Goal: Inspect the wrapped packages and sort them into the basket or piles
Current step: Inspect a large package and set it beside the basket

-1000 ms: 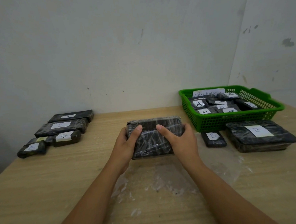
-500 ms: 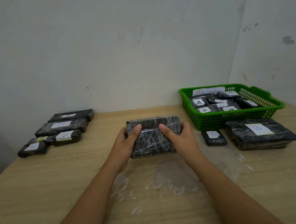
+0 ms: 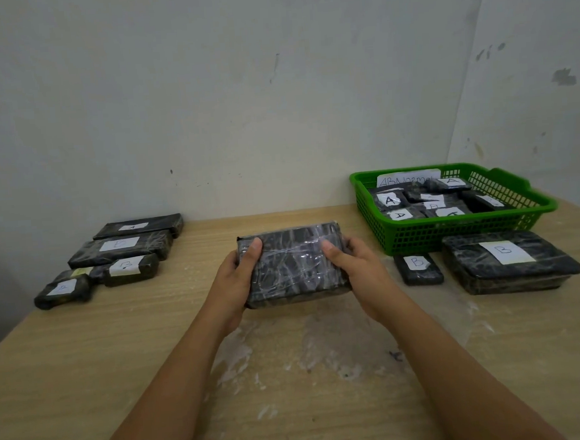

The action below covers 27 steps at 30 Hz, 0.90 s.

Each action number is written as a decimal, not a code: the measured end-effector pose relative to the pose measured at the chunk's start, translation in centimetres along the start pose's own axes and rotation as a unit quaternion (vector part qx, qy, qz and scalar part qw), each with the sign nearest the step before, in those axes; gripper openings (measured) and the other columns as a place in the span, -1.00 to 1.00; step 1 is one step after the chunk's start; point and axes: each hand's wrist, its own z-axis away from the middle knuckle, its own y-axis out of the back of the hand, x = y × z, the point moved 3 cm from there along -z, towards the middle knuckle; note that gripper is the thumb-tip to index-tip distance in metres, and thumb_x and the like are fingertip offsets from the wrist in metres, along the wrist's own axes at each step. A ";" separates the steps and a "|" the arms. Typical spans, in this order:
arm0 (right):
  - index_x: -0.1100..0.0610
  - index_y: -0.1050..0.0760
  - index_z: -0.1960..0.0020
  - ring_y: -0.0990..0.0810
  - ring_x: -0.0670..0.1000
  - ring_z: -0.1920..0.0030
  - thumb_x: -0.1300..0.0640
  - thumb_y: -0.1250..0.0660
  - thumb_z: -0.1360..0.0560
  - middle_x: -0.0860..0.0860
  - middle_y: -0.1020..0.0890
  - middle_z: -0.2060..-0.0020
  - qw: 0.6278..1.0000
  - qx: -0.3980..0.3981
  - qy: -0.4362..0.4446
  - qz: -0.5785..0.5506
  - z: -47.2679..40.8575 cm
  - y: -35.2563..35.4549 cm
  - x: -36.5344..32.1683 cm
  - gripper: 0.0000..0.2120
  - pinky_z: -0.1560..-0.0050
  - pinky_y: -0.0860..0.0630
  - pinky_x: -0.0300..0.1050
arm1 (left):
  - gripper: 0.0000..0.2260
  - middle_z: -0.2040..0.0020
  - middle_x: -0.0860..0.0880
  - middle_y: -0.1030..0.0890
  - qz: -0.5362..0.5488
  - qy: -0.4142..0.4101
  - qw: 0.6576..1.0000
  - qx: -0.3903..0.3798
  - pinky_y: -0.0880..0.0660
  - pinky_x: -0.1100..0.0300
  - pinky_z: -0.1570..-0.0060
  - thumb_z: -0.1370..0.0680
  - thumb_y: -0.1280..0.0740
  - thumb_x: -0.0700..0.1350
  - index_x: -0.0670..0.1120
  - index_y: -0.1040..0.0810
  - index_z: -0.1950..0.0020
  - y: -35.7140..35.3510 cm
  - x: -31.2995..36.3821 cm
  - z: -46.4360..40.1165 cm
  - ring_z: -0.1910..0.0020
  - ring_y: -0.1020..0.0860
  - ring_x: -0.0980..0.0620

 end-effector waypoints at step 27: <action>0.08 -0.35 -0.37 -0.60 -0.04 -0.19 -0.14 -0.61 -0.31 0.01 -0.55 -0.23 0.997 -0.052 -0.048 -0.044 0.0 1.6 -0.8 -0.23 -0.19 -0.56 0.01 | -0.21 -0.28 -0.04 -0.60 -0.028 -0.046 0.997 -0.049 -0.53 0.14 -0.12 -0.13 -0.62 0.18 0.09 -0.55 -0.35 1.0 0.1 -0.2 -0.21 -0.63 -0.03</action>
